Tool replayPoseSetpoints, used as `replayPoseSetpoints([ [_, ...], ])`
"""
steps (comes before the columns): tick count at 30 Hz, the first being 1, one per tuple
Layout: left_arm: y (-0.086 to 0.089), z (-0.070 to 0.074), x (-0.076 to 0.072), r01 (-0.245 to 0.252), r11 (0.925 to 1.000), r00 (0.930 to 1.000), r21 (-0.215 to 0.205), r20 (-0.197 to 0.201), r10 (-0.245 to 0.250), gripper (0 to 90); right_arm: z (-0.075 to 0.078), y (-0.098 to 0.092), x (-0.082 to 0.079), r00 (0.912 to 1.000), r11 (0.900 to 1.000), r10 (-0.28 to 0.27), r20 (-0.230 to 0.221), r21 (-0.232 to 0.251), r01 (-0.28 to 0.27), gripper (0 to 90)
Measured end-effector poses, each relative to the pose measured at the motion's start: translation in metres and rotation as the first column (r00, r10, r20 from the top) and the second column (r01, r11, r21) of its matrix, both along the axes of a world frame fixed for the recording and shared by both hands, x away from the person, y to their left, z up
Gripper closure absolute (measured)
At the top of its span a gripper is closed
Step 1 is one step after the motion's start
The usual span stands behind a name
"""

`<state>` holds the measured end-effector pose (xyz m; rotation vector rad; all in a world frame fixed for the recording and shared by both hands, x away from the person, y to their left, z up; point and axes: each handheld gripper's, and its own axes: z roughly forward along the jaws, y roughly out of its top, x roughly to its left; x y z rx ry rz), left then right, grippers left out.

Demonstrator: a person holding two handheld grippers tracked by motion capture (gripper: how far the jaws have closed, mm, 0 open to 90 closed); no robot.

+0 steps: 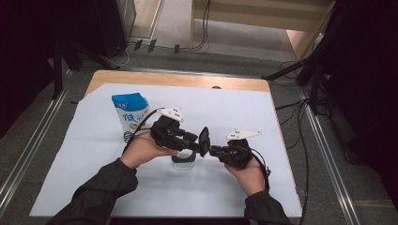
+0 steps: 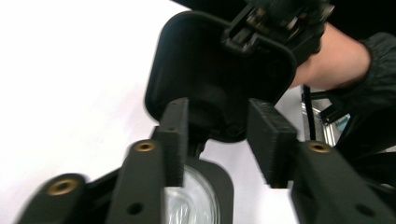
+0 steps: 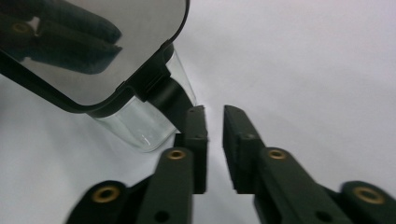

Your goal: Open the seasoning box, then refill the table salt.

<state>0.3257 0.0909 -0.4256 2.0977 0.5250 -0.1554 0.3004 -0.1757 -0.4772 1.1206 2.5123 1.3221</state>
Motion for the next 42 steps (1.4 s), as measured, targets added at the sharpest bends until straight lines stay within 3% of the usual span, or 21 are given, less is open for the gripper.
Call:
replayPoseSetpoints([
  [3, 0.009, 0.001, 0.0, -0.03, 0.9995, 0.9993, -0.01, 0.02, 0.031, 46.1, 0.002, -0.005, -0.001, 0.9998, 1.0, -0.011, 0.015, 0.01, 0.011, 60.6],
  [6, 0.018, 0.003, -0.002, -0.061, 0.9979, 0.9972, -0.02, 0.043, 0.062, 44.7, 0.004, -0.009, 0.001, 0.9997, 0.999, -0.024, -0.007, 0.027, 0.024, 54.2],
  [9, 0.027, 0.003, -0.004, -0.076, 0.9971, 0.9953, -0.008, 0.06, 0.076, 43.9, 0.005, -0.011, 0.001, 0.9997, 0.999, -0.023, 0.005, 0.031, 0.023, 51.1],
  [11, 0.033, 0.003, -0.006, -0.089, 0.9961, 0.9943, 0.0, 0.059, 0.088, 44.1, 0.006, -0.012, 0.0, 0.9997, 0.999, -0.021, 0.011, 0.026, 0.021, 50.2],
  [14, 0.045, 0.003, -0.007, -0.119, 0.9919, 0.9925, -0.044, 0.02, 0.12, 41.4, 0.009, -0.014, -0.002, 0.9995, 1.0, -0.021, 0.022, 0.024, 0.02, 49.3],
  [16, 0.051, 0.002, -0.009, -0.135, 0.9892, 0.99, -0.055, 0.033, 0.137, 41.9, 0.01, -0.017, -0.004, 0.9993, 0.999, -0.024, 0.029, 0.029, 0.023, 47.9],
  [20, 0.062, 0.001, -0.011, -0.166, 0.9861, 0.9859, -0.016, 0.022, 0.166, 42.6, 0.009, -0.023, -0.008, 0.9989, 1.0, -0.019, 0.043, 0.015, 0.018, 47.9],
  [25, 0.078, 0.0, -0.009, -0.185, 0.9823, 0.9827, -0.029, -0.01, 0.185, 44.6, 0.009, -0.027, -0.005, 0.9987, 0.999, -0.028, 0.042, 0.017, 0.027, 47.9],
  [29, 0.087, 0.0, -0.012, -0.213, 0.977, 0.9769, -0.017, 0.017, 0.213, 41.5, 0.009, -0.028, 0.002, 0.9984, 0.999, -0.036, 0.044, 0.021, 0.035, 47.7],
  [31, 0.092, 0.0, -0.014, -0.224, 0.9746, 0.9742, 0.008, 0.034, 0.223, 40.7, 0.009, -0.028, 0.004, 0.9983, 0.999, -0.04, 0.043, 0.019, 0.04, 47.6],
  [34, 0.099, -0.001, -0.015, -0.237, 0.9714, 0.971, 0.013, 0.036, 0.236, 40.3, 0.009, -0.028, 0.009, 0.9982, 0.999, -0.042, 0.044, 0.015, 0.041, 47.6],
  [42, 0.124, 0.001, -0.019, -0.309, 0.9505, 0.9503, 0.028, 0.046, 0.308, 41.1, 0.008, -0.025, 0.019, 0.9981, 0.999, -0.041, 0.046, 0.0, 0.041, 47.6],
])
